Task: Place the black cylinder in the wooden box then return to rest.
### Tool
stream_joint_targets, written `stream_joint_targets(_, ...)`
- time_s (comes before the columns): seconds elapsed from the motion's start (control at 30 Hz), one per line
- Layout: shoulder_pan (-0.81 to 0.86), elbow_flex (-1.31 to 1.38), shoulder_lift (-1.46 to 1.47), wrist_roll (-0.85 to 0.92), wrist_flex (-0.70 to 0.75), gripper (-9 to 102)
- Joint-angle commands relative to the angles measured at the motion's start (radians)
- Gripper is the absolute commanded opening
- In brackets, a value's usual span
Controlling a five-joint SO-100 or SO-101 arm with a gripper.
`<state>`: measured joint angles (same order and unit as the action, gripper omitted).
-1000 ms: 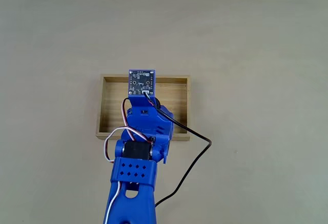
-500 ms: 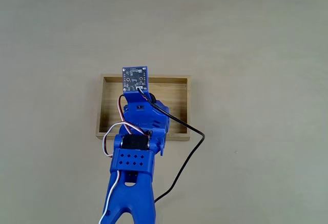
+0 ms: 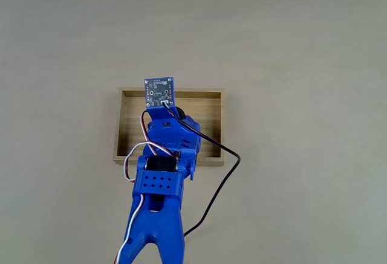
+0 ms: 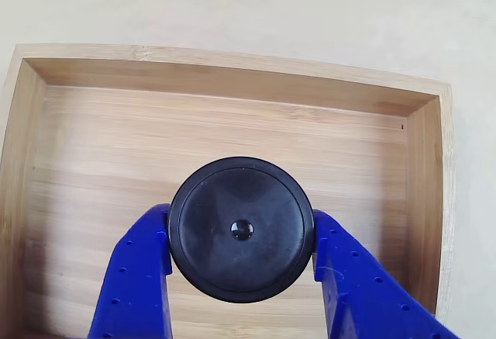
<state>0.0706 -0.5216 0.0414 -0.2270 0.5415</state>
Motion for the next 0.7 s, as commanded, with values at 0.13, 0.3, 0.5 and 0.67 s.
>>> stream_joint_targets(0.13,0.003,0.084,0.006,-0.006,-0.038,20)
stream_joint_targets(0.3,0.008,0.086,0.000,-0.008,-0.051,21)
stream_joint_targets(0.5,0.005,0.084,-0.008,0.003,-0.071,21)
stream_joint_targets(0.67,0.005,0.083,-0.008,0.008,-0.071,23)
